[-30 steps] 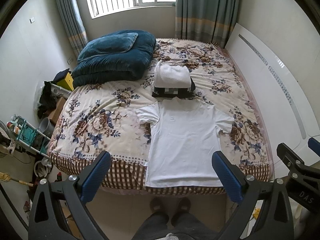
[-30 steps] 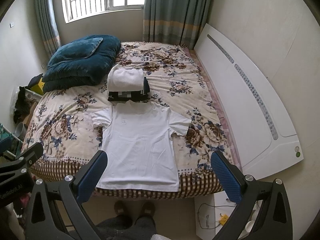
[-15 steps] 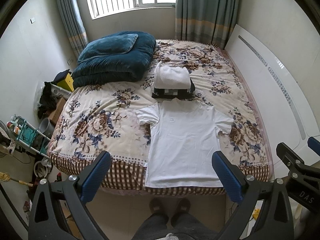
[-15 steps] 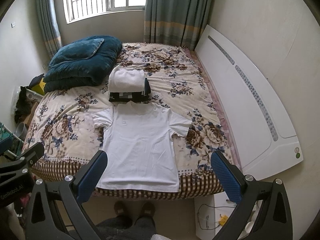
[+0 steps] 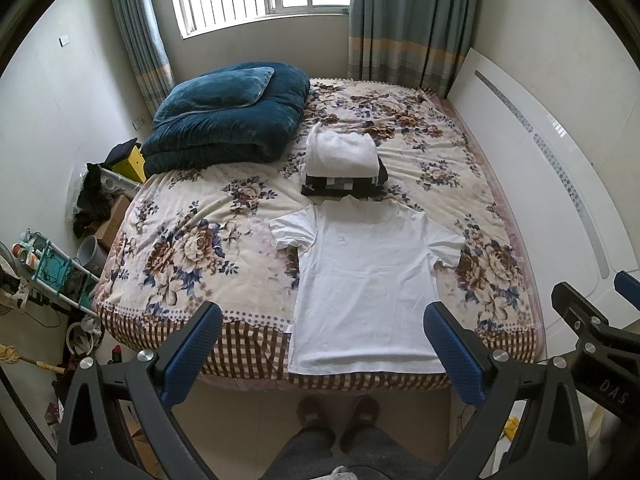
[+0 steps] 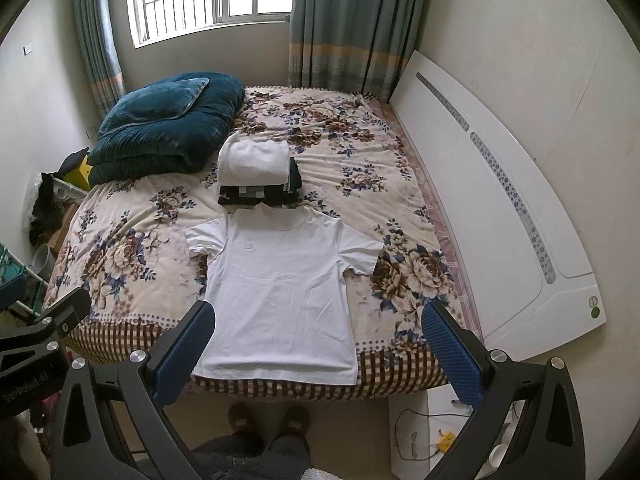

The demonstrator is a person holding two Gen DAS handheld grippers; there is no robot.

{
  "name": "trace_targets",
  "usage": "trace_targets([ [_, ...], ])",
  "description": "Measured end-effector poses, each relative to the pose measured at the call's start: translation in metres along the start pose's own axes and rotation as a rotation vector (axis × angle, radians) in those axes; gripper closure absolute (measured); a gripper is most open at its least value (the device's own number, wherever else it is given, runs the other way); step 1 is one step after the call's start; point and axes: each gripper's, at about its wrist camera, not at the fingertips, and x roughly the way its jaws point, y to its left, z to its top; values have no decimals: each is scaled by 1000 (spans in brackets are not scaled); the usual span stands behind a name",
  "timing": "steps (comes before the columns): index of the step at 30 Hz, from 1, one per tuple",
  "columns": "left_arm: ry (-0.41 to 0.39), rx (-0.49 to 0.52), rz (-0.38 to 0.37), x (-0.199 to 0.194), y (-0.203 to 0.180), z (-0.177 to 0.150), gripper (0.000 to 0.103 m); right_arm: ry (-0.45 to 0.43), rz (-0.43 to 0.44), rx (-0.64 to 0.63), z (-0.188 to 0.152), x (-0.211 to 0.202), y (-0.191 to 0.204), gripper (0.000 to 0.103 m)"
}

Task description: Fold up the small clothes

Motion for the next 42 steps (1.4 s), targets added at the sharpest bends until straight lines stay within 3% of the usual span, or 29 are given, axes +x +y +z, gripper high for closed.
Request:
trace_targets([
  [28,-5,-1,-5,-7,-12,8,0,-3,-2,0,4,1,4,0],
  [34,-19,5,5,-3,-19,18,0,17,-3,36,31,10,14,0],
  [39,-80,8,63,43,-23,41,0,45,-18,166,35,64,-4,0],
  [42,-45,19,108,102,-19,50,0,75,-64,246,25,107,-36,0],
])
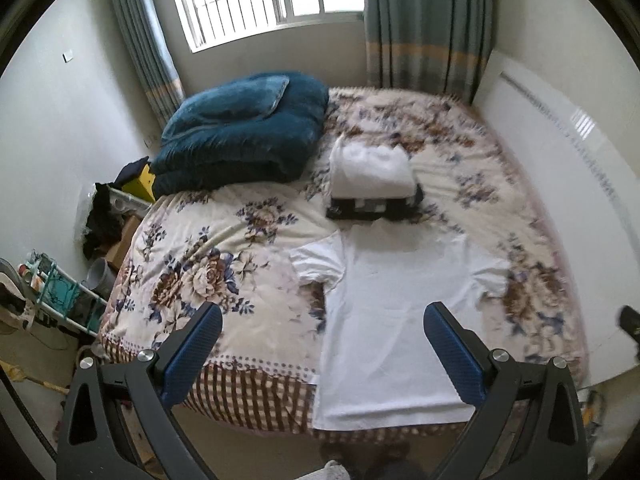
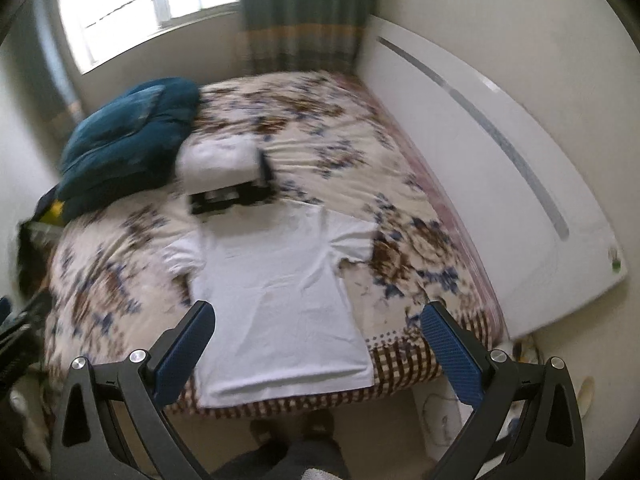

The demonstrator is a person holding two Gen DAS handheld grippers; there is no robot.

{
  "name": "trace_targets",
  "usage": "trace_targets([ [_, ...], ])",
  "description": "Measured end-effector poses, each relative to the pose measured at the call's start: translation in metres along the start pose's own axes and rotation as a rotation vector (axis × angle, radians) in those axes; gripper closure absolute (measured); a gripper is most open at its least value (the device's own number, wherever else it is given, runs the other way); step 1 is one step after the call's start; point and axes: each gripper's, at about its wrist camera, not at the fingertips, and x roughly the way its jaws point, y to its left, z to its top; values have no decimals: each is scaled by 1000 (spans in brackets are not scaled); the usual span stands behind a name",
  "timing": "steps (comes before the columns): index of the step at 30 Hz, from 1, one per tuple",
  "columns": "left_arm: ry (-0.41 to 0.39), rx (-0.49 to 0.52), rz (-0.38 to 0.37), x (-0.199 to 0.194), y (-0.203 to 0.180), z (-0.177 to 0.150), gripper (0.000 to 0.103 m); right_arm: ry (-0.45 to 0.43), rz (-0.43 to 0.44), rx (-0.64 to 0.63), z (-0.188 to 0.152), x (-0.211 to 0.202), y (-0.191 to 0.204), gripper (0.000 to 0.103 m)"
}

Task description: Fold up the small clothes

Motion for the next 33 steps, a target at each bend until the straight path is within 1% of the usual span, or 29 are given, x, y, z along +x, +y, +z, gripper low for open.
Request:
trace_targets([
  [2,27,-2,14,33,-2,-6,0,57,-53,93,5,54,-34,0],
  [3,59,-2,31,61,-12,-2,0,73,-59,114,4,68,-43,0],
  [4,76,-3,40,78,-14,-4,0,114,-59,167,3,100,-62,0],
  [6,118,-8,62,114,-21,-4,0,176,-56,248,3,151,-85,0],
  [7,133,-13,73,132,-26,-4,0,215,-48,290,4,184,-98,0],
  [8,168,-19,98,159,-35,-3,0,249,-32,331,4,220,-111,0],
  [9,185,-26,112,173,-37,-4,0,270,-26,353,5,245,-115,0],
  [10,207,-37,131,197,-43,-4,0,304,-5,395,5,283,-126,0],
  [11,236,-49,153,219,-47,-5,0,323,17,427,3,313,-131,1],
  [12,254,-63,164,234,-44,-6,0,345,40,466,2,349,-139,2],
  [14,288,-100,178,272,-47,-12,0,400,125,593,-1,436,-156,10],
  [15,325,-121,193,304,-51,-19,0,409,140,622,-3,454,-159,12],
  [16,340,-127,198,315,-52,-22,0,423,167,687,-8,491,-166,19],
  [17,375,-141,207,345,-56,-32,0,439,194,756,-15,527,-172,25],
  [18,395,-147,213,360,-59,-36,0,453,237,828,-22,563,-176,27],
  [20,442,-162,223,401,-65,-53,0,473,281,914,-29,606,-178,33],
  [22,477,-171,221,428,-70,-63,0,470,328,1013,-38,653,-181,33],
  [23,495,-181,212,444,-72,-71,0,462,345,1048,-40,669,-181,33],
  [24,505,-183,203,451,-72,-75,0,448,363,1079,-41,684,-180,33],
  [26,523,-181,183,468,-76,-84,0,391,402,1132,-40,706,-176,34],
  [27,535,-173,180,475,-77,-88,0,336,414,1152,-36,712,-172,36],
  [28,543,-171,174,479,-77,-91,0,312,412,1155,-35,711,-170,51],
  [29,548,-177,165,482,-75,-93,0,290,407,1150,-31,711,-167,75],
  [30,550,-182,162,483,-74,-94,0,274,373,1132,-24,711,-162,84],
  [31,551,-190,159,483,-71,-95,0,269,363,1123,-21,710,-161,94],
  [32,550,-199,157,483,-66,-94,0,236,320,1086,-10,703,-155,95],
  [33,544,-209,156,482,-61,-94,0,204,285,1023,4,695,-146,95],
])
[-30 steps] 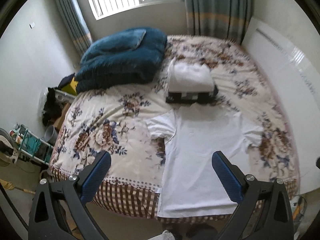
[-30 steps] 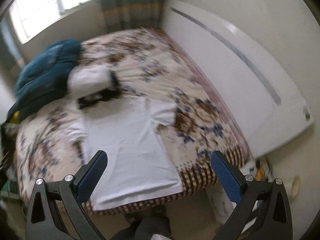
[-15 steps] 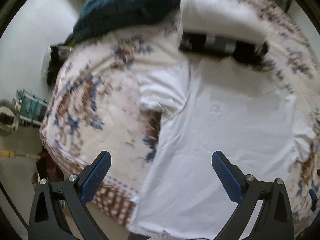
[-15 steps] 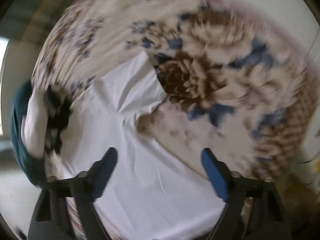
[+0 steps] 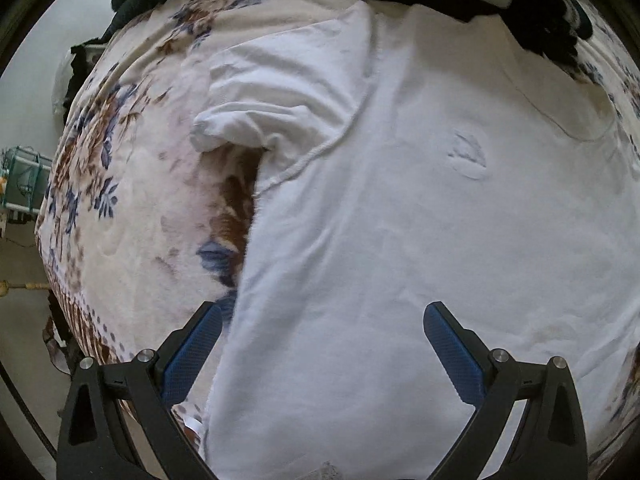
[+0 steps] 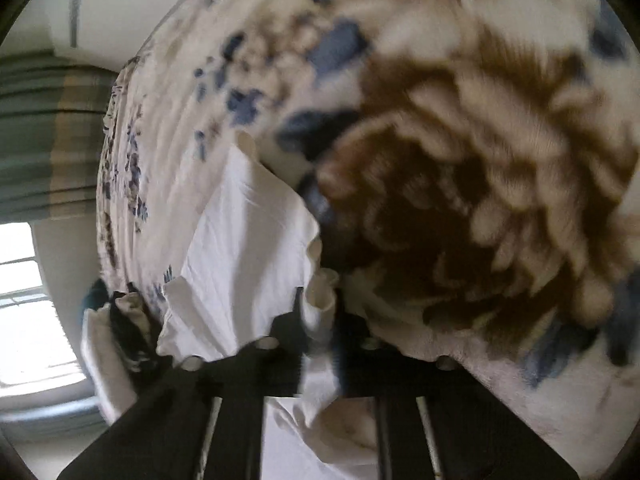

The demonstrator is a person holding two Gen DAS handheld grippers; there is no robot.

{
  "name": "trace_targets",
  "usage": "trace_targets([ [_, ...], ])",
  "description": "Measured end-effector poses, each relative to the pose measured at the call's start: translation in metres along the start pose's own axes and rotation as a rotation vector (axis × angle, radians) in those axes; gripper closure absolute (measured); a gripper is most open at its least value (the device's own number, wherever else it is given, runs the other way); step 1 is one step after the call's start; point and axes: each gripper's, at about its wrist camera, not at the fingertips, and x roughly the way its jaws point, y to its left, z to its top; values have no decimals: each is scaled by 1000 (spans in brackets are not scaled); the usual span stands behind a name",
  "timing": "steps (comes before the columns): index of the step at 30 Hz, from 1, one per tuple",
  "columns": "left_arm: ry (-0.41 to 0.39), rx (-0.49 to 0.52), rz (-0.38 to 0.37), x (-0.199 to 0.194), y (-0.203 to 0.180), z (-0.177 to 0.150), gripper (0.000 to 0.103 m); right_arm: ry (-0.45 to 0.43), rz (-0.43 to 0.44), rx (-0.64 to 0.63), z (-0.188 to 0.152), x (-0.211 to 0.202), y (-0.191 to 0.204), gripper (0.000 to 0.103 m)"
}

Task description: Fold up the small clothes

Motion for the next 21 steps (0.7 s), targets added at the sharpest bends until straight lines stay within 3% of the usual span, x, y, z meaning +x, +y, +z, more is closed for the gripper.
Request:
trace_targets([
  [4,-49,-26,13,-9,24,6,0,-86,-97,-376,-39,-21,87,96],
  [6,-86,-31,35,-13,38,7,0,-117,-155,-680,-88,-18,150,96],
  [9,-116,-36,69,-11,60,7,0,-130,-237,-1024,-161,4,201,96],
  [11,-110,-46,85,-5,77,6,0,-92,-324,-1237,-216,38,217,96],
  [12,-101,-57,88,-2,86,4,0,3,-372,-1344,-247,65,219,96],
  [13,-96,-67,88,1,93,2,0,61,-389,-1372,-260,76,216,94],
  [15,-80,-103,81,6,114,0,0,188,-421,-1392,-282,94,205,79],
  [16,-77,-113,77,6,116,-3,0,234,-413,-1374,-289,95,199,66],
  [19,-66,-174,1,12,138,0,0,278,-375,-1266,-291,78,182,46],
  [21,-51,-242,-108,21,151,7,0,307,-372,-1186,-284,70,173,42],
])
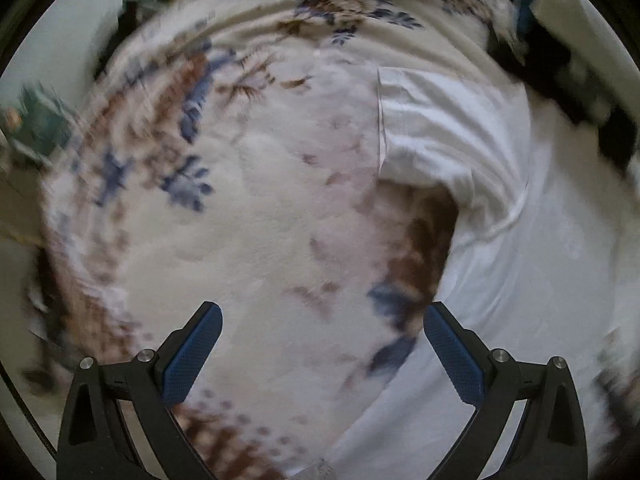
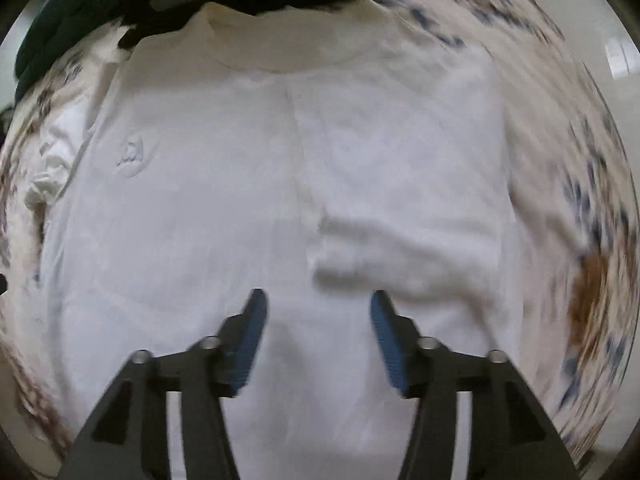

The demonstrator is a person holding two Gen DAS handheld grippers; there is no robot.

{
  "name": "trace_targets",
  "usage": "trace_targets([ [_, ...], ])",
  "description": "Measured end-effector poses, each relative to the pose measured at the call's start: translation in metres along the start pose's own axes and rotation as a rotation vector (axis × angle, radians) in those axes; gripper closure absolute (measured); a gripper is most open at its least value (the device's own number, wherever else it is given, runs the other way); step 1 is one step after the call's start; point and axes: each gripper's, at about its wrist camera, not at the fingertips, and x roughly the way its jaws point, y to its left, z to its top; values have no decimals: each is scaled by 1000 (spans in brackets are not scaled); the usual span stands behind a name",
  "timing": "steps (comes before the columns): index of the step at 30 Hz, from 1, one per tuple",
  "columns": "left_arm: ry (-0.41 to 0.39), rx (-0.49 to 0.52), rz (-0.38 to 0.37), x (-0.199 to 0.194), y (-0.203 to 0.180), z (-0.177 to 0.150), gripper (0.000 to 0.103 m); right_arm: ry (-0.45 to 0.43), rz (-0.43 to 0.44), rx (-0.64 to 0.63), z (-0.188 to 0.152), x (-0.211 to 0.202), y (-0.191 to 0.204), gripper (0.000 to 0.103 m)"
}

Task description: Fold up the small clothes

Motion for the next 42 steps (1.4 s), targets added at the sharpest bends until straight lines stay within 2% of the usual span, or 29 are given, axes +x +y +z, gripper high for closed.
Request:
trace_targets([
  [2,29,-98,-113,12,12,12,0,18,9,49,0,1,-6,42],
  [3,53,-189,-213,23,22,22,0,26,3,62,0,3,-9,42],
  [4,62,-238,-264,28,25,26,0,39,-3,80,2,7,-12,42],
  [6,96,-409,-446,52,38,41,1,55,0,122,9,14,-16,42],
  [7,107,-447,-493,59,40,45,3,57,8,155,15,15,-17,42],
  [8,127,-507,-581,72,40,53,3,56,24,187,21,16,-20,42],
  [11,160,-578,-683,95,29,67,7,50,37,246,34,16,-29,42],
  [12,161,-582,-688,98,24,71,8,48,35,261,40,17,-30,42],
  [13,149,-575,-682,100,17,76,19,48,37,270,45,17,-33,42],
  [14,138,-563,-675,100,11,80,49,49,38,277,50,18,-33,42],
  [15,129,-535,-664,100,3,86,66,50,33,282,54,19,-31,42],
  [16,122,-511,-665,100,-4,93,93,46,32,285,41,16,-27,42],
  [17,106,-492,-663,97,-9,97,96,44,29,287,43,16,-27,42],
  [20,-27,-363,-592,68,-25,109,96,37,7,290,42,19,-25,42],
  [21,-102,-254,-559,47,-44,112,96,36,4,296,35,18,-25,42],
  [22,-143,-192,-538,36,-53,110,96,34,2,300,22,12,-19,42],
  [24,-244,19,-508,4,-99,99,96,32,-8,315,22,12,-25,42],
  [26,-261,166,-504,-9,-138,82,95,33,-13,326,20,8,-26,42],
  [30,-133,489,-519,-12,-219,23,88,50,-22,353,16,7,-41,42],
  [32,-129,551,-475,-13,-223,4,78,52,-17,361,11,2,-41,42],
  [34,-137,560,-430,-11,-213,-3,70,48,-6,366,7,-3,-44,42],
  [35,-141,542,-400,-9,-200,-3,58,44,1,365,9,-6,-45,42],
  [36,-143,524,-379,-8,-190,-1,51,42,8,362,11,-9,-47,42],
  [38,-153,451,-318,2,-160,11,26,29,36,350,18,-18,-45,42],
  [42,-138,356,-239,26,-136,36,25,12,88,323,37,-24,-36,40],
])
